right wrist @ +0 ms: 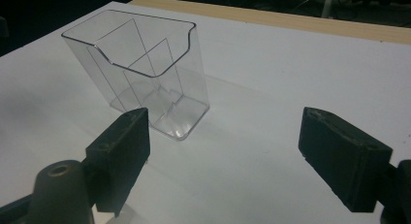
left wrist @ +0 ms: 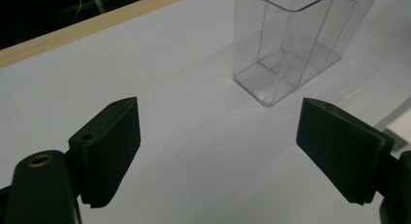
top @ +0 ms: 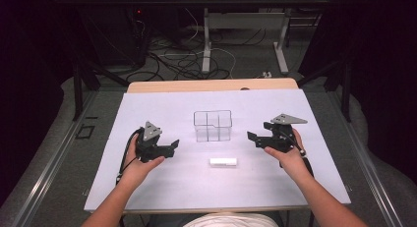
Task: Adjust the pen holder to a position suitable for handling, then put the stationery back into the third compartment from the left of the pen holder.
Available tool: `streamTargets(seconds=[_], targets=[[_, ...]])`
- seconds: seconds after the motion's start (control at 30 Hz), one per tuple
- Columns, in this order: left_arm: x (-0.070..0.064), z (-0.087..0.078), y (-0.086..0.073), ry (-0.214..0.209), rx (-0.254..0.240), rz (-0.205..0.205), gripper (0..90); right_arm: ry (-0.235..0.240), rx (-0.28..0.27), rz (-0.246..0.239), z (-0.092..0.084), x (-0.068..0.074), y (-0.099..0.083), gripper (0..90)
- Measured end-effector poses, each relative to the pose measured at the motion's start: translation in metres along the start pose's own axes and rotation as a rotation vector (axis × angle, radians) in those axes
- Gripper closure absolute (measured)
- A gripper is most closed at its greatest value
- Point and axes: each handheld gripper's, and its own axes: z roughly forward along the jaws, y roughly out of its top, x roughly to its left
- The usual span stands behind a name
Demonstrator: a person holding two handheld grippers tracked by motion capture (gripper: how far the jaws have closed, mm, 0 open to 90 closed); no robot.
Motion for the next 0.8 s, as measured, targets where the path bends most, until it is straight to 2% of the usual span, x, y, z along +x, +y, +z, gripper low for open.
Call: streamTargets(seconds=[0.17, 0.43, 0.47, 0.63, 0.8], targets=[[-0.006, 0.005, 0.008, -0.021, 0.008, 0.018, 16.1, -0.015, 0.010, -0.014, 0.001, -0.001, -0.003, 15.8], [-0.016, 0.011, 0.019, -0.051, 0.018, 0.043, 16.7, -0.034, 0.028, -0.001, 0.002, -0.005, -0.008, 15.4], [-0.017, 0.012, 0.020, -0.054, 0.024, 0.062, 16.8, -0.030, 0.029, -0.002, 0.003, -0.006, -0.008, 15.3], [-0.026, 0.017, 0.026, -0.055, 0.056, 0.102, 17.6, -0.039, 0.036, -0.012, 0.004, -0.006, -0.010, 15.2], [-0.036, 0.019, 0.033, -0.100, 0.051, 0.184, 23.7, -0.043, 0.046, -0.027, 0.005, -0.005, -0.010, 15.3]])
